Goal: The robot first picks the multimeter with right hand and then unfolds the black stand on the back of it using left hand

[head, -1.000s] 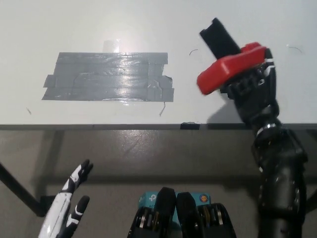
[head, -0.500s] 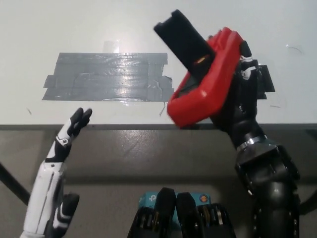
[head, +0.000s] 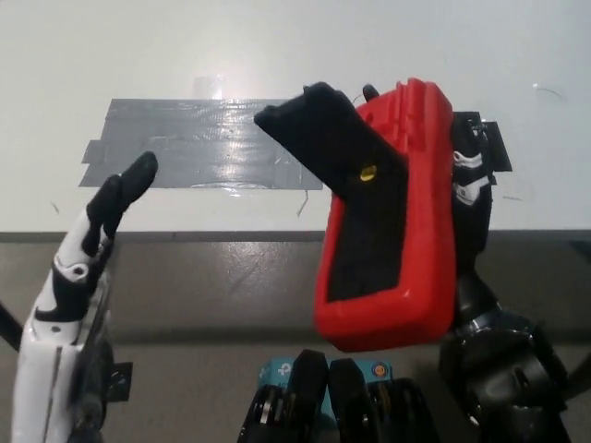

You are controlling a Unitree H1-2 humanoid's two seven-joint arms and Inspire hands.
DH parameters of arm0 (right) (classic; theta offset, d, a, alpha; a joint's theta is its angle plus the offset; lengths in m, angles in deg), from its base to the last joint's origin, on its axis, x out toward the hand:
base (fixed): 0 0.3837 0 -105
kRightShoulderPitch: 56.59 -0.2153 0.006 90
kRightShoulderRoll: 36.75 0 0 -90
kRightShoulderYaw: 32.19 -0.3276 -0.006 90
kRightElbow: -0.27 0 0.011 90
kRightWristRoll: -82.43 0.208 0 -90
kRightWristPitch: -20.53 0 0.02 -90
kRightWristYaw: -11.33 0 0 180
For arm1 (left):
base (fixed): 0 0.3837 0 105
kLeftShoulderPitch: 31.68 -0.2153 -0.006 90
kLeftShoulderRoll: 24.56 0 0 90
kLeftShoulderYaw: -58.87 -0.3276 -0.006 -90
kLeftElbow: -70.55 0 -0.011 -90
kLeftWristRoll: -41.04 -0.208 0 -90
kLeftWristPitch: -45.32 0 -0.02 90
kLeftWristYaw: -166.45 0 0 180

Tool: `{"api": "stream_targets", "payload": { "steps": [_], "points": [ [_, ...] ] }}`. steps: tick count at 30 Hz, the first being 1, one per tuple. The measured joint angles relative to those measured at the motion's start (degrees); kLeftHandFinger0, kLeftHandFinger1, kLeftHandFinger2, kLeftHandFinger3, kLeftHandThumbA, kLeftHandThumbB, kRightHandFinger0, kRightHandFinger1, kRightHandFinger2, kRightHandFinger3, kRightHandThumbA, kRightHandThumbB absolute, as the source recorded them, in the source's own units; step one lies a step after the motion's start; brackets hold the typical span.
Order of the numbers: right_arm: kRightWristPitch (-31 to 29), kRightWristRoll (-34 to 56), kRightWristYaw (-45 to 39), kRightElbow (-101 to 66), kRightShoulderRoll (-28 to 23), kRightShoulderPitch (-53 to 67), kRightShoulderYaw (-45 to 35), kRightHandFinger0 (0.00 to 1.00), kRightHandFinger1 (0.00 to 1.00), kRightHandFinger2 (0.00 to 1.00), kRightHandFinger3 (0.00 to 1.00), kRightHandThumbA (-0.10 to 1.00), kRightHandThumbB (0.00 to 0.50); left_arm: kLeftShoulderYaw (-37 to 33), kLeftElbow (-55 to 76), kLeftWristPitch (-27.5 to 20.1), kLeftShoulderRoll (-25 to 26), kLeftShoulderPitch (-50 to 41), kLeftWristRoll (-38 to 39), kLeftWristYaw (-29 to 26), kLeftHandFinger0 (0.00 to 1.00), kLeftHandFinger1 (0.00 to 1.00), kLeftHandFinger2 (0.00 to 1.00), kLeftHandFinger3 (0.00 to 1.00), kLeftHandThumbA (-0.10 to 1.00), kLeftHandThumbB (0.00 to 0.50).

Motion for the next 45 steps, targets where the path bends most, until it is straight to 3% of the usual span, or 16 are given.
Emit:
{"api": "stream_targets", "payload": {
  "steps": [1, 3, 4, 5, 7, 11, 14, 16, 18, 21, 22, 25, 30, 34, 40, 45],
  "points": [
    [0.01, 0.37, 0.09, 0.01, -0.34, 0.31, -0.01, 0.0, 0.05, 0.69, 0.61, -0.1, 0.112, 0.29, 0.87, -0.27, 0.17, 0.95, -0.09, 0.01, 1.0, 1.0, 1.0, 1.0, 0.85, 0.278],
    [0.01, 0.9, 0.27, 0.01, -0.77, 0.57, -0.08, 0.0, 0.05, 0.7, 0.71, -0.1, 0.105, 0.8, 2.44, -0.57, -0.09, 1.79, -0.31, -0.04, 1.0, 1.0, 1.0, 1.0, 0.95, 0.232],
    [0.01, 1.17, 0.49, 0.02, -0.94, 0.63, -0.11, 0.0, 0.06, 0.72, 0.75, -0.1, 0.108, 1.29, 3.04, -1.05, -0.99, 1.76, -0.8, -0.16, 1.0, 1.0, 1.0, 1.0, 1.0, 0.272],
    [0.01, 1.32, 0.61, 0.02, -1.01, 0.65, -0.14, 0.0, 0.08, 0.75, 0.82, -0.1, 0.094, 1.68, 3.2, -1.43, -1.76, 1.57, -1.23, -0.23, 1.0, 1.0, 1.0, 1.0, 1.0, 0.378],
    [0.01, 1.49, 0.92, 0.03, -1.07, 0.66, -0.2, 0.0, 0.09, 0.76, 0.87, -0.1, 0.096, 2.5, 3.43, -2.78, -4.1, 0.68, -2.19, -0.54, 1.0, 1.0, 1.0, 1.0, 1.0, 0.487],
    [0.01, 1.63, 0.95, 0.26, -1.22, 0.74, -0.15, 0.0, 0.08, 0.72, 0.9, -0.1, 0.1, 3.5, 2.1, -7.12, -4.93, 1.07, -4.0, -1.19, 1.0, 1.0, 1.0, 1.0, 1.0, 0.5],
    [0.02, 1.69, 0.95, 0.31, -1.43, 1.18, 0.06, 0.0, 0.02, 0.65, 0.79, -0.1, 0.11, 4.1, 1.17, -8.71, -4.85, 3.28, -5.61, -1.17, 1.0, 1.0, 1.0, 1.0, 1.0, 0.5],
    [0.02, 1.68, 0.96, 0.31, -1.44, 1.76, 0.48, 0.0, 0.01, 0.64, 0.76, -0.1, 0.125, 3.95, 0.45, -9.23, -4.97, 5.56, -6.35, -1.13, 1.0, 1.0, 1.0, 1.0, 1.0, 0.448],
    [0.02, 1.68, 0.98, 0.31, -1.46, 2.33, 0.9, 0.0, 0.01, 0.64, 0.75, -0.1, 0.128, 3.36, -0.95, -9.49, -4.54, 6.55, -6.69, -0.71, 1.0, 1.0, 1.0, 1.0, 1.0, 0.436],
    [0.02, 1.68, 1.02, 0.29, -1.56, 3.06, 1.35, 0.0, 0.0, 0.57, 0.68, -0.1, 0.145, 1.8, -2.44, -7.63, -3.93, 7.47, -6.3, 0.39, 1.0, 1.0, 1.0, 1.0, 1.0, 0.382],
    [0.02, 1.68, 1.02, 0.28, -1.56, 3.27, 1.5, 0.0, 0.0, 0.5, 0.63, -0.1, 0.15, 1.26, -2.59, -6.6, -3.89, 7.91, -6.11, 0.81, 1.0, 1.0, 1.0, 1.0, 1.0, 0.381],
    [0.03, 1.68, 1.02, 0.25, -1.56, 3.81, 2.04, 0.0, 0.0, 0.46, 0.56, -0.1, 0.152, 0.27, -3.21, -3.24, -4.56, 8.62, -6.2, 1.52, 1.0, 1.0, 1.0, 1.0, 1.0, 0.4],
    [0.04, 1.67, 1.0, 0.25, -1.69, 4.14, 2.2, 0.0, 0.0, 0.53, 0.62, -0.1, 0.135, -1.46, -3.33, 2.68, -6.72, 9.6, -6.36, 3.1, 1.0, 1.0, 1.0, 1.0, 1.0, 0.394],
    [0.04, 1.66, 0.92, 0.01, -1.9, 4.25, 2.3, 0.0, 0.0, 0.5, 0.55, -0.1, 0.141, -2.1, -3.52, 6.71, -6.69, 10.18, -6.4, 4.59, 1.0, 1.0, 1.0, 1.0, 1.0, 0.429],
    [0.05, 1.9, 0.92, 0.01, -2.49, 4.34, 2.35, 0.0, 0.0, 0.55, 0.59, -0.1, 0.147, -2.89, -3.99, 9.69, -6.59, 10.13, -6.74, 5.33, 1.0, 1.0, 1.0, 1.0, 1.0, 0.436],
    [0.05, 2.41, 0.93, -0.04, -2.49, 4.45, 2.54, 0.0, 0.0, 0.45, 0.52, -0.1, 0.151, -3.46, -4.13, 10.58, -6.65, 10.02, -7.41, 5.51, 1.0, 1.0, 1.0, 1.0, 1.0, 0.466]
  ]
}}
